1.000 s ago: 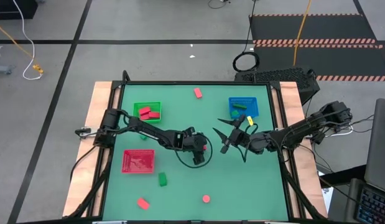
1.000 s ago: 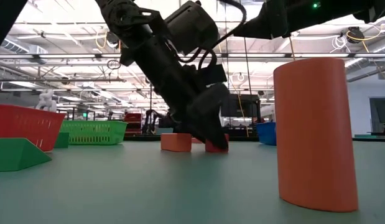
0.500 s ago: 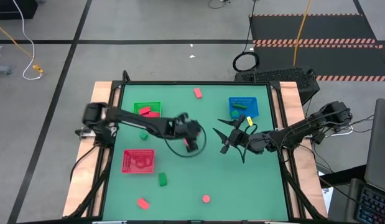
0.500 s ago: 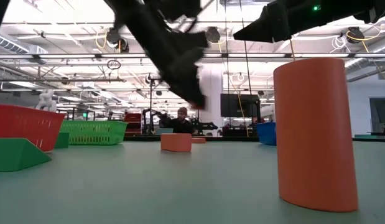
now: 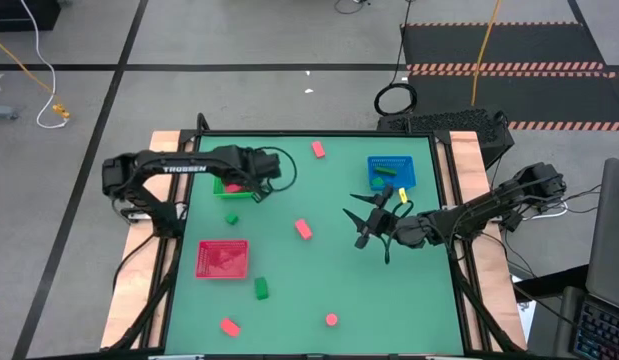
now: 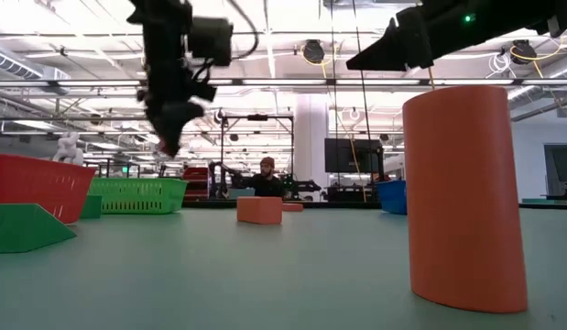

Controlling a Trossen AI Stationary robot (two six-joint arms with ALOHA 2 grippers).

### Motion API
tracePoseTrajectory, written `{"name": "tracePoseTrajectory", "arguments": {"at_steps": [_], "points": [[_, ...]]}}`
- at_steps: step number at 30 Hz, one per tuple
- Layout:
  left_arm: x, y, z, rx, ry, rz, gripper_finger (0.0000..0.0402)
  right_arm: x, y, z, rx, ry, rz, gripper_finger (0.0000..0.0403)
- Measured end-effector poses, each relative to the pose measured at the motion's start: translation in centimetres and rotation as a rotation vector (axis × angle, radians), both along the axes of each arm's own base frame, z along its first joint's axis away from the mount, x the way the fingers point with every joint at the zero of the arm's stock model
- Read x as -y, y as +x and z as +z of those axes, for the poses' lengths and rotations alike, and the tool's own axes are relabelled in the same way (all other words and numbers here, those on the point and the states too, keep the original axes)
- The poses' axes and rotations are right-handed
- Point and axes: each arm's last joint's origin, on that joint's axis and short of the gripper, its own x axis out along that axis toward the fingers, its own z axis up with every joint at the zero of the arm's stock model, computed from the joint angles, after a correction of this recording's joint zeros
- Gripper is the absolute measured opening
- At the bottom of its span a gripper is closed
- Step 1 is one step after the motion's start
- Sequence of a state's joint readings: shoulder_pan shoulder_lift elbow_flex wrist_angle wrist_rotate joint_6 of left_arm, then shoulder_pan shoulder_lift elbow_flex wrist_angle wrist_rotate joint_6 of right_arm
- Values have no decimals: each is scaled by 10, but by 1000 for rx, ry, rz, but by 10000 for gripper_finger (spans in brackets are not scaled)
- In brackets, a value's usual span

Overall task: Sort & place blocks by color
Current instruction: Put the red block into the green bin, then put the orange block into the red bin

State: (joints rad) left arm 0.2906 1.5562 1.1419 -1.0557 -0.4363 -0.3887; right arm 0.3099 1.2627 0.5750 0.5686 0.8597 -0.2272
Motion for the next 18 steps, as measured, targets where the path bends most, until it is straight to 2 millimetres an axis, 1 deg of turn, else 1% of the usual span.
{"name": "tracePoseTrajectory", "arguments": {"at_steps": [5, 8, 9, 10, 14, 16, 18], "points": [[-13, -19, -29, -36, -98, 87, 134, 0, 0, -1, -8, 4, -1, 199], [-16, -23, -40, -16, -116, 108, 139, 0, 0, -2, -14, 2, 0, 199], [-15, -25, -42, -24, -119, 112, 156, 0, 0, -2, -15, 1, 0, 199], [-14, -26, -43, -32, -123, 118, 182, 0, 0, -2, -15, 1, -1, 199], [-13, -26, -42, -30, -130, 120, 302, 0, 0, -2, -16, 0, -1, 199], [-13, -23, -38, -20, -136, 118, 343, 0, 0, -2, -16, -1, -1, 199], [-13, -21, -33, -10, -137, 115, 368, 0, 0, -2, -16, -1, -1, 199]]}}
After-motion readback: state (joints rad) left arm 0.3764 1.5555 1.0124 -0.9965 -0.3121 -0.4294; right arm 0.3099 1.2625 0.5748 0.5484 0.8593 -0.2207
